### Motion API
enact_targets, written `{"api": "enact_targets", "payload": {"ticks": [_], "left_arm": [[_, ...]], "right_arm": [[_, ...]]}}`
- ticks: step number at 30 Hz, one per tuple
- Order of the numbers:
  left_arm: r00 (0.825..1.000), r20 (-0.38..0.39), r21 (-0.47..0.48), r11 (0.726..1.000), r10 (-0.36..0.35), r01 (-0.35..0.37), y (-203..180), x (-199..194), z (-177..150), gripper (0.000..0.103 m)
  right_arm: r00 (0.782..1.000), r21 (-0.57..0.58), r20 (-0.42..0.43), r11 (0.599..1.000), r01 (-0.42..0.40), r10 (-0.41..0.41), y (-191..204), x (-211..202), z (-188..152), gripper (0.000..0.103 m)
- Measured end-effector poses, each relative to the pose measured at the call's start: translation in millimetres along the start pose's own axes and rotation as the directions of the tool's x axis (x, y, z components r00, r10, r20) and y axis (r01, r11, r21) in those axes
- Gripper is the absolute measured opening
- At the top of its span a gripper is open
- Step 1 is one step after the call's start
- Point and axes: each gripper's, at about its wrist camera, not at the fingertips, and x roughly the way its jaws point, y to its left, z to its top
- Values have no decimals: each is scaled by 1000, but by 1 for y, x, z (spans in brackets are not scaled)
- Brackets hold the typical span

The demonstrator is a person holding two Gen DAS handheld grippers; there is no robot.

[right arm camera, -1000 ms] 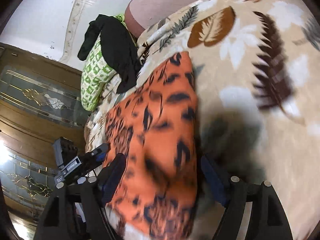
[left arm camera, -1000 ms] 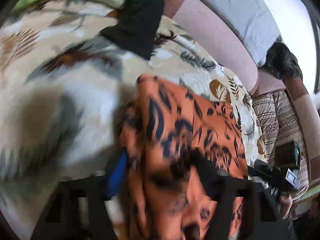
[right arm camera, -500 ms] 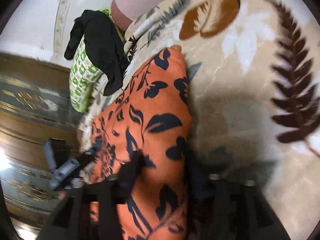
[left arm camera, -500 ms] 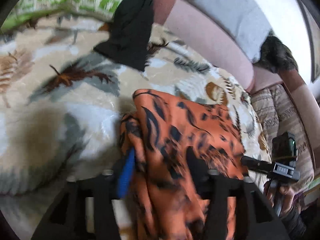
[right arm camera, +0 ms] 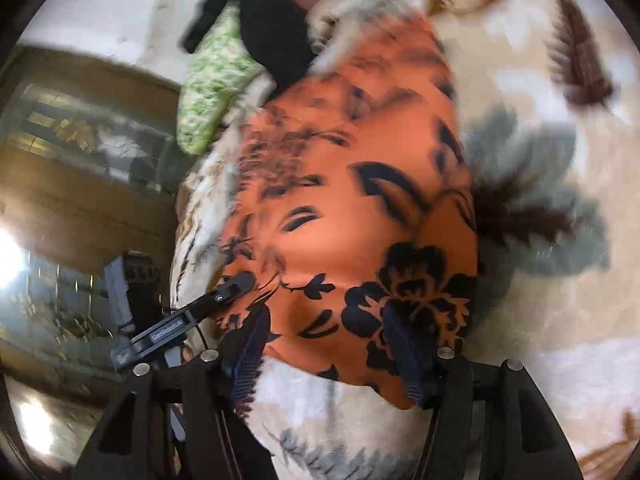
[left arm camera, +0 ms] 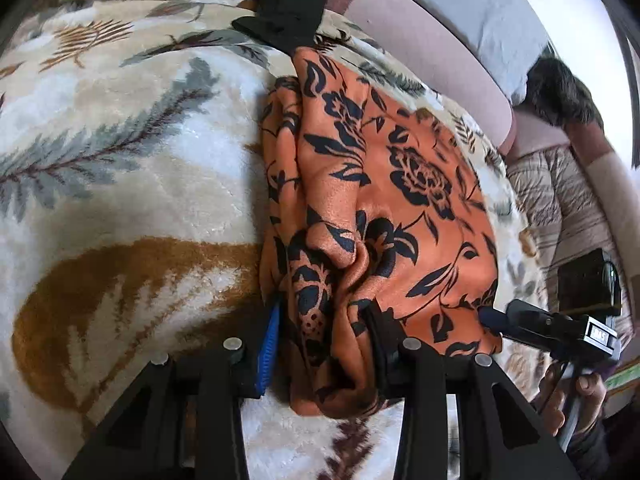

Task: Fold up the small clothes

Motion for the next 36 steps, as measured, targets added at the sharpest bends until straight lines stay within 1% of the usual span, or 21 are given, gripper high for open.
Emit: {"api": "enact_targets", "payload": {"ticks": [2, 4, 6, 9, 11, 13, 16, 18, 19, 20, 23, 24, 25, 26, 27, 28, 31, 33, 34, 35, 36], "left_arm": [[1000, 1, 4, 1000, -9, 9, -3, -7, -2, 44], [999, 28, 10, 999, -30, 30, -7, -19, -4, 63], [996, 78, 27, 999, -39, 37, -14, -33, -1, 66], [995, 98, 66, 998, -19, 12, -23, -36, 13, 66], [993, 116, 100, 994, 22, -34, -28, -31, 26, 66], [992, 115, 108, 992, 47, -60, -29, -15, 40, 66], [998, 46, 73, 996, 47, -50, -17, 17, 47, 65], [1000, -3, 33, 999, 30, -30, -5, 35, 44, 56], [1000, 4, 28, 1000, 11, -11, -1, 35, 43, 45], [1000, 2, 29, 1000, -9, 8, -1, 32, 43, 41], [1000, 7, 106, 994, 14, -15, -9, 26, 42, 39], [1000, 3, 125, 992, 27, -27, -12, 25, 42, 44], [1000, 9, 133, 991, 27, -28, -13, 21, 43, 49], [1000, 14, 132, 991, 14, -16, -15, 17, 46, 51], [1000, 19, 131, 991, -11, 9, -16, 13, 51, 60], [999, 38, 137, 990, -25, 20, -18, 9, 58, 67], [996, 86, 149, 988, 18, -30, -19, 14, 86, 71], [999, 51, 106, 994, 9, -14, -12, 35, 108, 70], [1000, 25, 92, 996, 10, -13, -8, 47, 114, 52], [1000, 2, 79, 997, 14, -14, -6, 56, 118, 41], [1000, -24, 59, 998, -13, 14, -2, 64, 122, 36]], "right_arm": [[1000, -27, 25, 1000, -5, 5, 10, -13, -1, 61], [999, -62, 48, 998, 10, -7, 17, -28, -3, 61], [998, -54, 64, 998, 10, -7, 14, -37, -2, 64], [995, -21, 94, 999, 27, -24, 3, -44, 7, 65], [994, 24, 107, 999, 31, -34, -10, -46, 17, 65], [993, 70, 119, 998, 4, -12, -22, -41, 32, 65], [993, 115, 113, 993, -37, 24, -36, -28, 52, 65], [997, 131, 73, 990, -40, 31, -42, -8, 60, 64], [999, 133, 30, 991, -14, 10, -43, 5, 61, 56], [1000, 122, 22, 992, 10, -13, -43, 9, 59, 40], [998, 94, 53, 995, 32, -37, -38, 1, 55, 36], [998, 90, 48, 995, 35, -39, -39, 1, 54, 36], [998, 91, 46, 995, 32, -36, -39, 1, 54, 37], [999, 92, 38, 995, 34, -38, -39, -1, 56, 43], [998, 78, 33, 996, 48, -51, -34, -6, 59, 57], [998, 60, 47, 997, 49, -52, -30, -9, 63, 61], [991, 33, 123, 998, 54, -58, -23, -24, 83, 68], [988, 91, 147, 995, 34, -47, -31, -19, 105, 68], [988, 107, 147, 994, 27, -42, -35, -15, 112, 68], [991, 114, 126, 993, 32, -46, -39, -3, 121, 68], [993, 123, 107, 992, 32, -45, -42, 5, 125, 61]]}}
